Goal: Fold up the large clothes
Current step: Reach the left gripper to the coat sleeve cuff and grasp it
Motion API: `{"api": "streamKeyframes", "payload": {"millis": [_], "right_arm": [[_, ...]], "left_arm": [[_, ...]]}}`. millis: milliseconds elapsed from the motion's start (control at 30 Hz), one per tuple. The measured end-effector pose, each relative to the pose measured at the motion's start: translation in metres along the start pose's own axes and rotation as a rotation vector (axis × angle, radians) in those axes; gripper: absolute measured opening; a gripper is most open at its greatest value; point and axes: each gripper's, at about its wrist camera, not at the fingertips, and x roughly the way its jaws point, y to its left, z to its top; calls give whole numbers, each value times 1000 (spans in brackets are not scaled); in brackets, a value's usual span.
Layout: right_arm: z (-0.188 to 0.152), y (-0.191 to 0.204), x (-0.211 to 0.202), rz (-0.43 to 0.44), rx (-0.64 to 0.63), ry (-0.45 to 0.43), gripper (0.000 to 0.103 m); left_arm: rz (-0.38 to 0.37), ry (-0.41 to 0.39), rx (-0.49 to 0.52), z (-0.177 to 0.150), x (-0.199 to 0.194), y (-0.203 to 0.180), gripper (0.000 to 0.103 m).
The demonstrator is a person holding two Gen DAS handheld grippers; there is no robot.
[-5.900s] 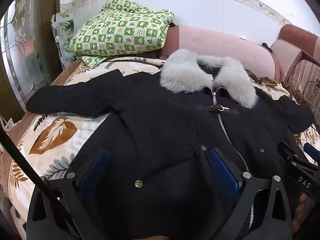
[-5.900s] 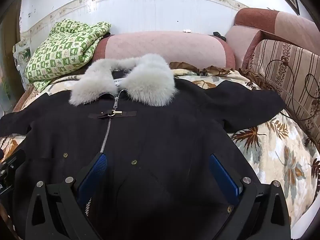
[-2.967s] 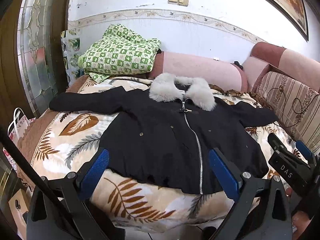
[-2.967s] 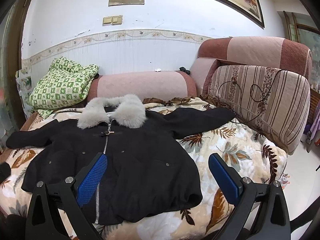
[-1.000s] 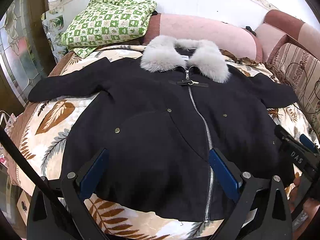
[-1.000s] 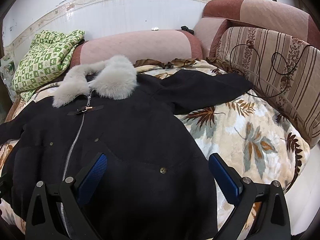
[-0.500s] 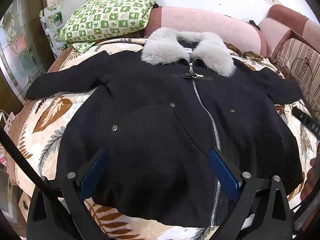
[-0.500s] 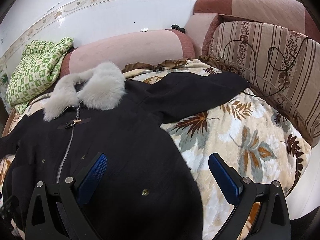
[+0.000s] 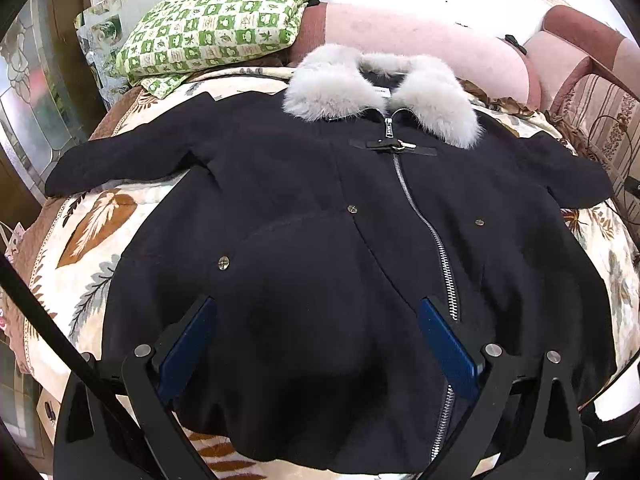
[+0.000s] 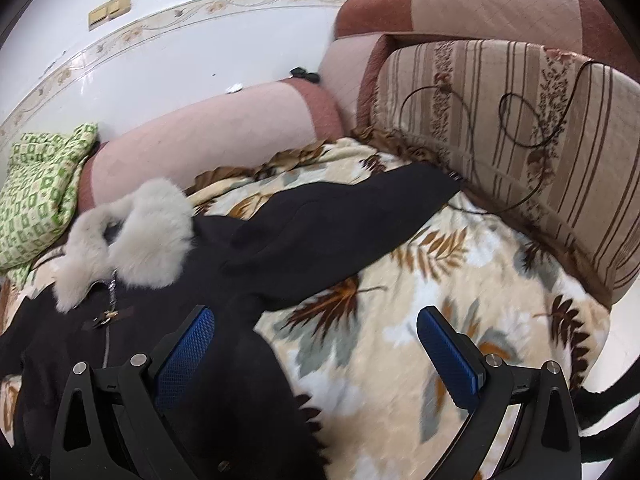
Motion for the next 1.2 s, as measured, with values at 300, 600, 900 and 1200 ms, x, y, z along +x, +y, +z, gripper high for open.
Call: {"api": "streamKeyframes", "payload": {"millis": [300, 600, 900, 1200], "right_arm": [[-20, 33, -3, 89, -65, 42, 102], [-46, 88, -24, 169, -166, 54, 102], [-59, 108, -51, 197, -210, 48, 102], [-76, 124, -57, 203, -258, 59, 102]], "left_arm": [[50, -96, -96, 14, -9, 58, 100], [134, -25, -47, 0, -13, 95, 99], [130, -59, -142, -8, -29, 146, 99], [282, -98, -253, 25, -26, 249, 87]]}}
